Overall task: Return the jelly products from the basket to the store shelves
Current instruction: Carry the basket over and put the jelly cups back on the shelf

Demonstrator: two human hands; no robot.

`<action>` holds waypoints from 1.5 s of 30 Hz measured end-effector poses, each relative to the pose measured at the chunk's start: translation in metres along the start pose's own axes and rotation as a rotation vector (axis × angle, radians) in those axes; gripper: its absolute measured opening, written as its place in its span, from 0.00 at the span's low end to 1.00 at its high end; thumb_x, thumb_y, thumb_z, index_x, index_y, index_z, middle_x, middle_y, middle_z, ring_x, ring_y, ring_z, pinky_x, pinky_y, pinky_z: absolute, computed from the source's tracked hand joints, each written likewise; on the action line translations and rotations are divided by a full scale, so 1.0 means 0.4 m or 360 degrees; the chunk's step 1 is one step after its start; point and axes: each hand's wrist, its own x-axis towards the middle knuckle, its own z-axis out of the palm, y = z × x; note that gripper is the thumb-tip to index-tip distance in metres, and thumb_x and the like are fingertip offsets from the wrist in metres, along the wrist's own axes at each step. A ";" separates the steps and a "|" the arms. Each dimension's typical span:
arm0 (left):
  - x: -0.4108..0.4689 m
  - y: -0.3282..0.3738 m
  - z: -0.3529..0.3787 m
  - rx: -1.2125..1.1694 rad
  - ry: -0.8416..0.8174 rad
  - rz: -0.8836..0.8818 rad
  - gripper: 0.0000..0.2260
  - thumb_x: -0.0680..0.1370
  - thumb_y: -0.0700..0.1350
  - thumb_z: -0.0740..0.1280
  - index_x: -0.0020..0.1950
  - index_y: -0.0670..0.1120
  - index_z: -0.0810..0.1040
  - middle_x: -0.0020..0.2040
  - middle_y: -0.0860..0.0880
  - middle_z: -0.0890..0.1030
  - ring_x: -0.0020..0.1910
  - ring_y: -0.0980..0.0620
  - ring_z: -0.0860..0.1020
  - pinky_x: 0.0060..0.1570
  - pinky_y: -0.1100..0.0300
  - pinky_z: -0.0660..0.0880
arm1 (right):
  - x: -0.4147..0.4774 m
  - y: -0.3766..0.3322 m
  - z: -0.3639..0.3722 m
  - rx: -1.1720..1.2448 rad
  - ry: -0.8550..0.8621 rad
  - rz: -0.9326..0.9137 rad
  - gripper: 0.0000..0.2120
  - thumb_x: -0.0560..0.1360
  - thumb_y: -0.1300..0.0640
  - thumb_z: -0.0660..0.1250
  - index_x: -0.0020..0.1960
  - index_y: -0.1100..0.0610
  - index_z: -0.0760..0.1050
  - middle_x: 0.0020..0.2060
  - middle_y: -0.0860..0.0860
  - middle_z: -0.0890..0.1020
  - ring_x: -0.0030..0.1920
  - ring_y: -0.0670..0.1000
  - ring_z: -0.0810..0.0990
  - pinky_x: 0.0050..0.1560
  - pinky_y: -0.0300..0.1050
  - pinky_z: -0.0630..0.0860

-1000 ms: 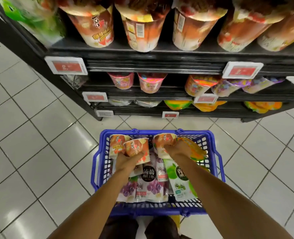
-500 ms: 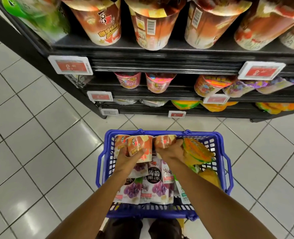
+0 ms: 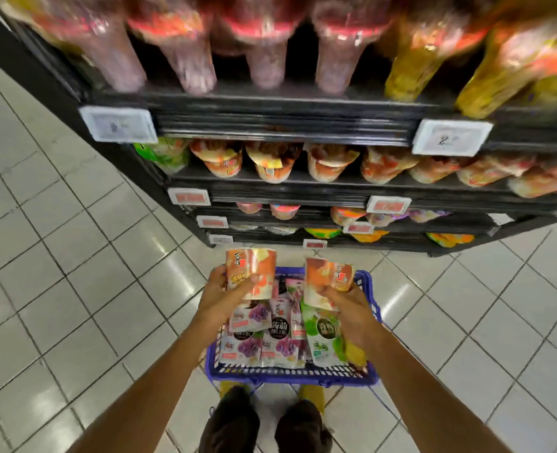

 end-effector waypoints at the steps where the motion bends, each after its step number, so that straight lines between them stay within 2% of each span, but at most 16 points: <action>1: -0.049 0.063 -0.002 -0.0009 0.0000 0.0056 0.28 0.66 0.54 0.77 0.62 0.49 0.73 0.56 0.47 0.82 0.53 0.48 0.83 0.54 0.45 0.80 | -0.059 -0.048 -0.009 0.0031 -0.0005 -0.0042 0.22 0.68 0.58 0.78 0.60 0.54 0.76 0.55 0.54 0.84 0.58 0.58 0.81 0.61 0.65 0.75; 5: -0.243 0.317 -0.005 -0.0048 -0.0012 0.0310 0.29 0.66 0.53 0.76 0.64 0.50 0.72 0.58 0.50 0.80 0.49 0.56 0.84 0.39 0.62 0.81 | -0.303 -0.286 -0.034 0.0054 0.0052 -0.0389 0.30 0.69 0.55 0.77 0.68 0.54 0.71 0.57 0.52 0.83 0.57 0.54 0.82 0.62 0.62 0.76; 8: -0.374 0.499 -0.008 -0.0006 0.0019 0.0518 0.24 0.72 0.45 0.75 0.65 0.48 0.70 0.57 0.49 0.80 0.53 0.54 0.81 0.48 0.55 0.80 | -0.488 -0.467 -0.048 0.0037 -0.0015 -0.0662 0.37 0.64 0.49 0.80 0.68 0.54 0.71 0.58 0.52 0.83 0.58 0.54 0.81 0.63 0.59 0.75; 10: -0.455 0.620 -0.012 -0.0030 0.0012 0.0653 0.25 0.72 0.41 0.75 0.66 0.47 0.69 0.58 0.47 0.80 0.50 0.56 0.81 0.48 0.59 0.78 | -0.617 -0.576 -0.049 -0.0018 -0.0118 -0.0839 0.40 0.57 0.42 0.82 0.65 0.51 0.74 0.53 0.48 0.85 0.53 0.50 0.84 0.51 0.51 0.82; 11: -0.498 0.683 -0.015 -0.0052 -0.0010 0.0721 0.28 0.71 0.42 0.76 0.67 0.47 0.68 0.59 0.47 0.80 0.51 0.57 0.81 0.48 0.61 0.78 | -0.681 -0.626 -0.047 -0.0042 -0.0158 -0.0925 0.39 0.56 0.41 0.82 0.64 0.48 0.74 0.51 0.46 0.85 0.51 0.46 0.84 0.45 0.44 0.82; 12: -0.545 0.746 -0.019 -0.0067 -0.0026 0.0795 0.32 0.69 0.46 0.78 0.68 0.48 0.67 0.59 0.48 0.80 0.52 0.57 0.81 0.50 0.61 0.77 | -0.739 -0.672 -0.044 -0.0053 -0.0183 -0.1021 0.37 0.57 0.40 0.82 0.63 0.47 0.74 0.50 0.45 0.85 0.50 0.45 0.84 0.44 0.41 0.81; 15: -0.680 0.927 -0.047 -0.0135 -0.0023 0.1047 0.44 0.55 0.58 0.76 0.68 0.49 0.66 0.59 0.50 0.79 0.57 0.52 0.79 0.55 0.56 0.76 | -0.891 -0.813 -0.033 0.0013 -0.0236 -0.1283 0.37 0.58 0.50 0.83 0.64 0.50 0.73 0.52 0.50 0.85 0.54 0.51 0.84 0.54 0.48 0.78; 18: -0.800 1.095 -0.091 -0.0183 -0.0011 0.1336 0.43 0.53 0.59 0.74 0.65 0.53 0.66 0.60 0.50 0.78 0.58 0.50 0.79 0.58 0.51 0.76 | -1.047 -0.944 -0.010 0.0070 -0.0286 -0.1535 0.38 0.55 0.50 0.82 0.62 0.52 0.73 0.50 0.51 0.86 0.51 0.51 0.85 0.45 0.42 0.79; 20: -0.875 1.202 -0.125 -0.0148 -0.0025 0.1525 0.44 0.51 0.61 0.76 0.64 0.54 0.67 0.60 0.50 0.79 0.59 0.50 0.79 0.59 0.49 0.76 | -1.147 -1.022 0.007 0.0102 -0.0293 -0.1752 0.36 0.56 0.51 0.83 0.61 0.53 0.74 0.48 0.49 0.86 0.49 0.48 0.85 0.45 0.38 0.78; 24: -1.010 1.404 -0.187 -0.0148 -0.0119 0.1816 0.58 0.40 0.71 0.78 0.66 0.50 0.66 0.57 0.51 0.80 0.51 0.56 0.83 0.41 0.66 0.79 | -1.337 -1.160 0.045 0.0120 -0.0370 -0.2142 0.28 0.63 0.53 0.77 0.62 0.51 0.75 0.53 0.53 0.85 0.53 0.52 0.84 0.48 0.38 0.80; 26: -1.067 1.495 -0.210 -0.0096 -0.0148 0.1938 0.54 0.42 0.70 0.79 0.64 0.55 0.67 0.58 0.53 0.80 0.51 0.58 0.82 0.41 0.67 0.79 | -1.425 -1.218 0.064 0.0111 -0.0311 -0.2325 0.26 0.62 0.50 0.78 0.59 0.48 0.76 0.52 0.52 0.85 0.52 0.54 0.84 0.48 0.43 0.81; 28: -1.123 1.583 -0.228 -0.0042 -0.0148 0.2064 0.45 0.46 0.67 0.79 0.60 0.60 0.68 0.56 0.57 0.80 0.49 0.62 0.82 0.42 0.68 0.78 | -1.506 -1.276 0.085 0.0124 -0.0224 -0.2468 0.31 0.57 0.45 0.80 0.58 0.46 0.76 0.52 0.51 0.85 0.52 0.54 0.84 0.52 0.49 0.80; 30: -1.174 1.666 -0.237 -0.0001 -0.0134 0.2179 0.40 0.49 0.66 0.78 0.58 0.59 0.70 0.53 0.56 0.82 0.47 0.63 0.83 0.40 0.68 0.78 | -1.575 -1.336 0.105 0.0153 -0.0130 -0.2595 0.37 0.52 0.40 0.81 0.58 0.47 0.75 0.51 0.48 0.85 0.52 0.50 0.85 0.53 0.48 0.77; 35: -1.280 1.843 -0.225 0.0081 -0.0039 0.2396 0.43 0.51 0.69 0.76 0.61 0.52 0.74 0.52 0.54 0.84 0.48 0.57 0.84 0.48 0.60 0.79 | -1.721 -1.491 0.134 0.0153 0.0073 -0.2793 0.49 0.46 0.33 0.81 0.63 0.48 0.72 0.51 0.47 0.85 0.50 0.46 0.84 0.58 0.52 0.79; 41: -1.362 2.030 -0.203 0.0120 0.0101 0.2523 0.40 0.57 0.69 0.75 0.62 0.51 0.72 0.52 0.55 0.81 0.49 0.58 0.81 0.41 0.63 0.75 | -1.862 -1.679 0.128 0.0163 0.0273 -0.2977 0.50 0.50 0.34 0.79 0.67 0.50 0.69 0.53 0.47 0.83 0.52 0.47 0.83 0.59 0.52 0.79; 45: -1.397 2.131 -0.189 0.0149 0.0122 0.2567 0.32 0.63 0.66 0.75 0.60 0.48 0.77 0.49 0.54 0.83 0.43 0.61 0.82 0.33 0.70 0.73 | -1.954 -1.822 0.112 0.0253 0.0394 -0.3090 0.42 0.56 0.39 0.81 0.64 0.50 0.70 0.54 0.47 0.82 0.54 0.47 0.81 0.60 0.53 0.78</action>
